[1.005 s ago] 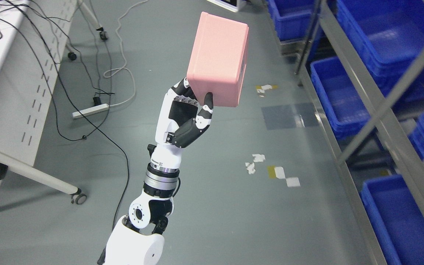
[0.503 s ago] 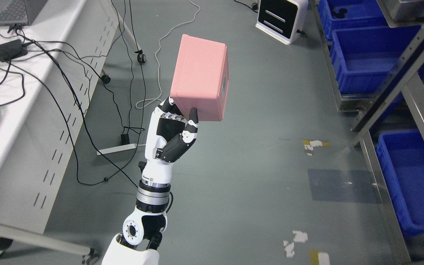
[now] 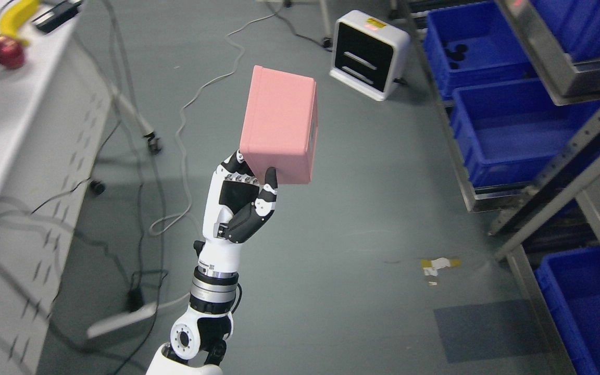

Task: Place storage box into left shelf container
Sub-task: 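Hold the pink box up in the left hand while the robot turns, then lower the pink box into the blue bin and release the left hand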

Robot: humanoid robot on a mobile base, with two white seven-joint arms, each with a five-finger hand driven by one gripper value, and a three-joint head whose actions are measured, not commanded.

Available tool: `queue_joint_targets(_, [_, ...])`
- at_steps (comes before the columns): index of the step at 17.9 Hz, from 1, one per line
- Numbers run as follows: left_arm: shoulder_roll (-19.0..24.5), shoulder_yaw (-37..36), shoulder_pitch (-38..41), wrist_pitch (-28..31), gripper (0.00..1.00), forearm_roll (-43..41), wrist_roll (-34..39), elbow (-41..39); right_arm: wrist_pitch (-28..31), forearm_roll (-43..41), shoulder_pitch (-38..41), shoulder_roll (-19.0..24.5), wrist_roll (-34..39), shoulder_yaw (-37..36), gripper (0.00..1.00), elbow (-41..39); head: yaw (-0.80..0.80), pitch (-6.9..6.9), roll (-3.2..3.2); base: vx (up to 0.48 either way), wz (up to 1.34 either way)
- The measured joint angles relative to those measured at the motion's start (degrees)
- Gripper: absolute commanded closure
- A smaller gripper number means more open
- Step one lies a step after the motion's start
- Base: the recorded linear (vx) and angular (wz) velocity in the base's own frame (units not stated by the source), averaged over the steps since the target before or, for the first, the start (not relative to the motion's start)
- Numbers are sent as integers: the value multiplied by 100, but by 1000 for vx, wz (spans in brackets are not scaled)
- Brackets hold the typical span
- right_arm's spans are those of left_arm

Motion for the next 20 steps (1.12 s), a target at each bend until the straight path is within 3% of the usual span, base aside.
queue_joint_targets(9, [-1,-286,962,-439,98,-1,-589,-10,1,0,2,0,0,0,0,0,0,2,0,466,-1362])
queue_joint_targets(15, [-1,-309,1595,-546,98,-369,-847,209,1,0,2,0,0,0,0,0,0,2,0,205,-1061])
queue_joint_targets(20, [-1,128,1249,534,98,-1008,-921,490,1,0,3,0,0,0,0,1,0,2,0,115,-719])
